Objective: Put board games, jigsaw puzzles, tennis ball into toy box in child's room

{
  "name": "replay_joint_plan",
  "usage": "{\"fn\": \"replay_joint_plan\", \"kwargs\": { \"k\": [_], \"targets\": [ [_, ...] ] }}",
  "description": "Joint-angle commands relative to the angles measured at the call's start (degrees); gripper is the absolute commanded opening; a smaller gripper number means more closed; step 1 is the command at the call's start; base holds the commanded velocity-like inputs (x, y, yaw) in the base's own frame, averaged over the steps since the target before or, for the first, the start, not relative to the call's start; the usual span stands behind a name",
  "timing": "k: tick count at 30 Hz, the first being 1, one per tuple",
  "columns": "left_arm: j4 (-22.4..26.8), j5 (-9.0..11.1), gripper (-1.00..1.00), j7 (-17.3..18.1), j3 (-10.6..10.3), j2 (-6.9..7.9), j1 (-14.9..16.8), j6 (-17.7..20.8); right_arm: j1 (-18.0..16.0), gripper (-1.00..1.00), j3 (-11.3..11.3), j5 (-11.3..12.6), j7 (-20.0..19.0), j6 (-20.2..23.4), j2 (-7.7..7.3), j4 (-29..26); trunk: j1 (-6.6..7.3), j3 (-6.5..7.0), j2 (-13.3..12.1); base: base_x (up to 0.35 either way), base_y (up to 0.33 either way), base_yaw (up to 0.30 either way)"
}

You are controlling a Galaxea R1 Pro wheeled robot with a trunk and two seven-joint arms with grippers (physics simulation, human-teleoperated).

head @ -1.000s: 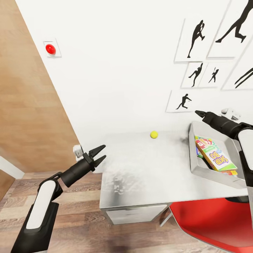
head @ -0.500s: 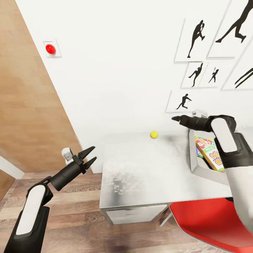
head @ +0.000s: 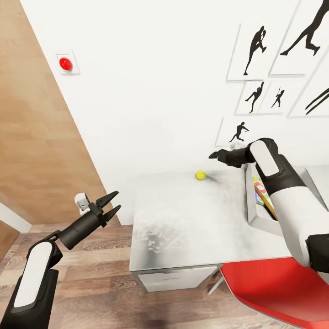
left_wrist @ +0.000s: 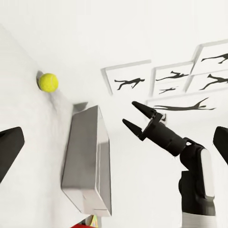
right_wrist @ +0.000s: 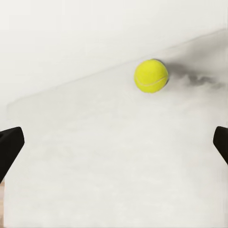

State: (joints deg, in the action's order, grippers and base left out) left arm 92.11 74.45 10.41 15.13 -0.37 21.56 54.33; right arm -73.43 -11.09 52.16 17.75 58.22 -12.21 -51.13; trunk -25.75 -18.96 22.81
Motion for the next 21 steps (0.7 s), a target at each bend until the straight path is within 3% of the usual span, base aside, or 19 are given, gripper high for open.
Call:
{"fn": "replay_joint_plan", "kwargs": {
  "k": [1, 5, 11, 16, 20, 21],
  "targets": [
    [0.0, -0.4, 1.0, 0.4, 0.2, 0.15, 0.1, 0.5, -0.6, 1.0, -0.4, -0.3, 0.5, 0.2, 0.35, 0.8, -0.03, -0.1, 0.1, 0.0, 0.0, 0.0],
    [0.0, -0.4, 1.0, 0.3, 0.5, 0.54, 0.1, 1.1, -1.7, 1.0, -0.7, -2.6, 0.1, 0.6, 1.18, 2.4, -0.03, -0.1, 0.1, 0.0, 0.0, 0.0],
    [0.0, -0.4, 1.0, 0.1, 0.7, 0.76, 0.1, 1.5, -2.0, 1.0, -1.2, -3.9, -0.7, 0.8, 1.88, 3.2, -0.03, -0.1, 0.1, 0.0, 0.0, 0.0],
    [0.0, -0.4, 1.0, 0.0, 0.8, 0.87, 0.1, 1.6, -2.1, 1.0, -3.2, -4.6, -1.8, 0.7, 2.57, 3.7, -0.03, -0.1, 0.1, 0.0, 0.0, 0.0],
    [0.0, -0.4, 1.0, -0.1, 0.8, 0.98, 0.1, 1.8, -2.2, 1.0, -7.6, -5.1, -2.6, 0.3, 3.04, 4.3, -0.03, -0.17, 0.1, 0.0, 0.0, 0.0],
    [0.0, -0.4, 1.0, -0.1, 0.8, 0.98, 0.1, 1.8, -2.2, 1.0, -7.6, -5.1, -2.6, 0.3, 3.04, 4.3, -0.03, -0.2, 0.1, 0.0, 0.0, 0.0]
  ]
}}
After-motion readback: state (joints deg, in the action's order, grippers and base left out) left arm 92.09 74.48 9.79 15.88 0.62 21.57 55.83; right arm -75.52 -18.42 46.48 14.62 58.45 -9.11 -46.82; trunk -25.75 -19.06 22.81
